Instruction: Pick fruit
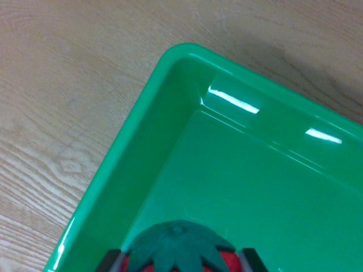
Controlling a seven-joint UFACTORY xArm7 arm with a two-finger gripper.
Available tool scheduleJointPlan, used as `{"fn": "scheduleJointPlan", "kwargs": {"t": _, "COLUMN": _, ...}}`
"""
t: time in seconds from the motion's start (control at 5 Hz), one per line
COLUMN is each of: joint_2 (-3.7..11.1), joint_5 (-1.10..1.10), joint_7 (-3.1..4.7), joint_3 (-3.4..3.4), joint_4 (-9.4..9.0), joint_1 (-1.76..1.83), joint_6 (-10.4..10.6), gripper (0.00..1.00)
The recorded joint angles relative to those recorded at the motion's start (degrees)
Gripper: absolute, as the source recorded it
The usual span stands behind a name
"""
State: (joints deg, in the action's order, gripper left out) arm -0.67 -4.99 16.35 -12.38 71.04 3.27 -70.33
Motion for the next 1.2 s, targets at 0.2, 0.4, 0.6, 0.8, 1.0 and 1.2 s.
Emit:
{"fn": "scheduleJointPlan", "kwargs": {"t": 0.2, "joint_2": -0.86, "joint_5": -0.14, "joint_7": 0.01, "joint_3": -0.03, "joint_4": 1.02, "joint_1": -0.08, "joint_6": -1.9, "gripper": 1.00}}
{"fn": "scheduleJointPlan", "kwargs": {"t": 0.4, "joint_2": -0.86, "joint_5": -0.14, "joint_7": 0.01, "joint_3": -0.03, "joint_4": 1.02, "joint_1": -0.08, "joint_6": -1.9, "gripper": 1.00}}
{"fn": "scheduleJointPlan", "kwargs": {"t": 0.6, "joint_2": -1.61, "joint_5": -0.27, "joint_7": 0.01, "joint_3": -0.06, "joint_4": 1.90, "joint_1": -0.15, "joint_6": -3.5, "gripper": 1.00}}
{"fn": "scheduleJointPlan", "kwargs": {"t": 0.8, "joint_2": -1.61, "joint_5": -0.27, "joint_7": 0.01, "joint_3": -0.06, "joint_4": 1.90, "joint_1": -0.15, "joint_6": -3.5, "gripper": 1.00}}
{"fn": "scheduleJointPlan", "kwargs": {"t": 1.0, "joint_2": -2.20, "joint_5": -0.37, "joint_7": 0.02, "joint_3": -0.08, "joint_4": 2.59, "joint_1": -0.20, "joint_6": -4.8, "gripper": 1.00}}
{"fn": "scheduleJointPlan", "kwargs": {"t": 1.2, "joint_2": -2.20, "joint_5": -0.37, "joint_7": 0.02, "joint_3": -0.08, "joint_4": 2.59, "joint_1": -0.20, "joint_6": -4.8, "gripper": 1.00}}
